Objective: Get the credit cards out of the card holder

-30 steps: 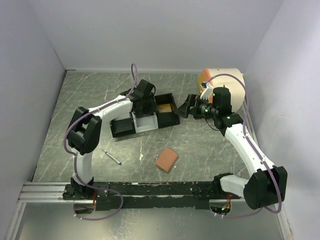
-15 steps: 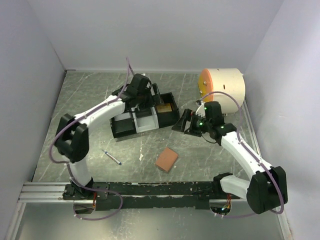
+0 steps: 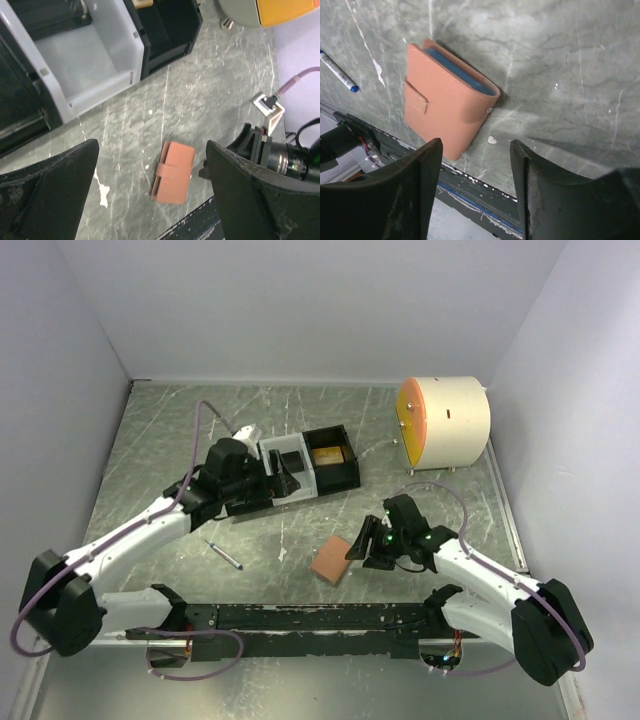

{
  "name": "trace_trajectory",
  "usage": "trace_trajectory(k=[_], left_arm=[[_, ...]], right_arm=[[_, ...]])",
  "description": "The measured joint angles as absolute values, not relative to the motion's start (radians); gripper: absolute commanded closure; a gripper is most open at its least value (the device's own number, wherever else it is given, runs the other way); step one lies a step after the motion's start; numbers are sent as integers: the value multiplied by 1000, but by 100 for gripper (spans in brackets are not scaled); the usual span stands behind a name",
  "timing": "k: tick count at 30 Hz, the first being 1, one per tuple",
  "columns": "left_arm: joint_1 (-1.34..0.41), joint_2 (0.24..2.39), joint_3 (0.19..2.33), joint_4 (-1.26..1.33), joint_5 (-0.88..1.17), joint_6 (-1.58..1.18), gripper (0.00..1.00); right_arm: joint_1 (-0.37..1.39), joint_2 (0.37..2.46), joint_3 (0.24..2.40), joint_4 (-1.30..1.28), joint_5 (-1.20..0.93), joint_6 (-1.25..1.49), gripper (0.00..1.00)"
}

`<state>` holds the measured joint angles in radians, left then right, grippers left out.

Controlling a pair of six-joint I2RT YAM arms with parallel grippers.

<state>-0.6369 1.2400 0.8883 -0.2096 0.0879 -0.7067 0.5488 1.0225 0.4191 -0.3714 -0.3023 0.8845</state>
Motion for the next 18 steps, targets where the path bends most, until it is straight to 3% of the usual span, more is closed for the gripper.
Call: trace_trajectory(k=[7, 18], left_arm=[[-637, 1092, 731, -176, 124, -707, 3], [-637, 1057, 675, -180, 145, -710, 3]], right_arm=[[559, 1023, 351, -280, -309, 999, 50], [562, 1086, 311, -140, -301, 1073, 58]])
